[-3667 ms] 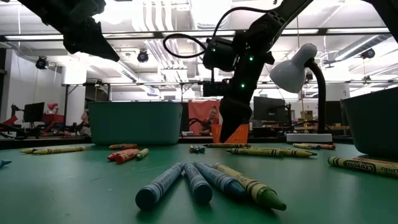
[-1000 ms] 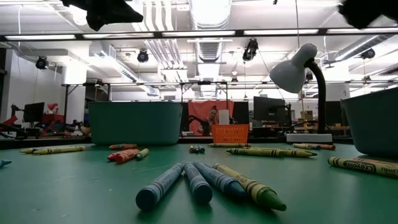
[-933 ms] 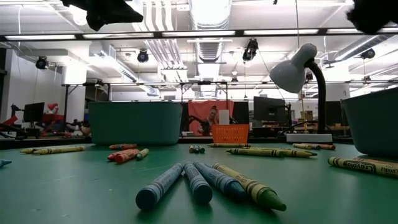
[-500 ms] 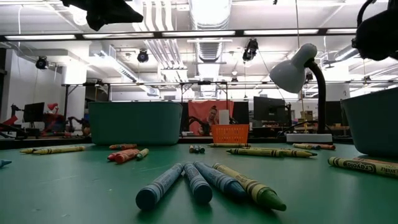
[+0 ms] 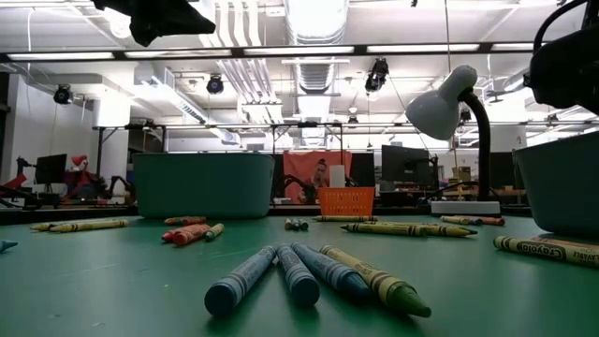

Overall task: Sort crayons
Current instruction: Put the green crayon into the blue bin, then put the yellow crayon into the black bin

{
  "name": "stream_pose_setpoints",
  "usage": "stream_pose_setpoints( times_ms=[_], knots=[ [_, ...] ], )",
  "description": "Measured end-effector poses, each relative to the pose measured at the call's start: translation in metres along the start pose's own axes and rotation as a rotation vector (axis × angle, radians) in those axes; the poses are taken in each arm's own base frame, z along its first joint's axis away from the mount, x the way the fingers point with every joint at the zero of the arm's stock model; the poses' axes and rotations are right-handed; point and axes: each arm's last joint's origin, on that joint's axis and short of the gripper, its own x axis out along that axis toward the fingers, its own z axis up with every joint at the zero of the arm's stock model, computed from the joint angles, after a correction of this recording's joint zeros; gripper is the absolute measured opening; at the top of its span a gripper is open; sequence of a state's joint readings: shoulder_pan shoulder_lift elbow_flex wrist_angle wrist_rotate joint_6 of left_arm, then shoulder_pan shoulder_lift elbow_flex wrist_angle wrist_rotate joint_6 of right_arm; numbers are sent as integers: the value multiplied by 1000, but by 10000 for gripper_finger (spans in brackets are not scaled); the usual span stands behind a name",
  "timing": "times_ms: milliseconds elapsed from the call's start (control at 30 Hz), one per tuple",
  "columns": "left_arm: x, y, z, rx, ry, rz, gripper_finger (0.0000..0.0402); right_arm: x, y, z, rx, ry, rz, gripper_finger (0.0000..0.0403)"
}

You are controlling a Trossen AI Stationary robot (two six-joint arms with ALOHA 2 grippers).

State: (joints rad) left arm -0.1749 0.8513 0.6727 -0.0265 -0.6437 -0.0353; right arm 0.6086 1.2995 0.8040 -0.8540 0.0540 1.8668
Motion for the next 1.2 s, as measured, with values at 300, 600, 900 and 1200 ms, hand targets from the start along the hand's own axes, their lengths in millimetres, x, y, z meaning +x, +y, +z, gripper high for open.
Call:
stream_pose_setpoints(
  times_ms=[300, 600, 900, 1200],
  knots=[
    [0, 0, 0, -10, 0, 0, 0, -4, -1, 1, -6, 0, 5, 135],
    [0, -1, 0, -68, 3, -13, 0, -46, 10, 18, -75, -89, 208, 154],
    [4, -5, -3, -190, 28, -78, 0, -79, 27, 54, -315, -257, 304, 133],
    [17, -18, -19, -316, 163, -132, 0, -93, 39, 86, -626, -488, 272, 121]
  ],
)
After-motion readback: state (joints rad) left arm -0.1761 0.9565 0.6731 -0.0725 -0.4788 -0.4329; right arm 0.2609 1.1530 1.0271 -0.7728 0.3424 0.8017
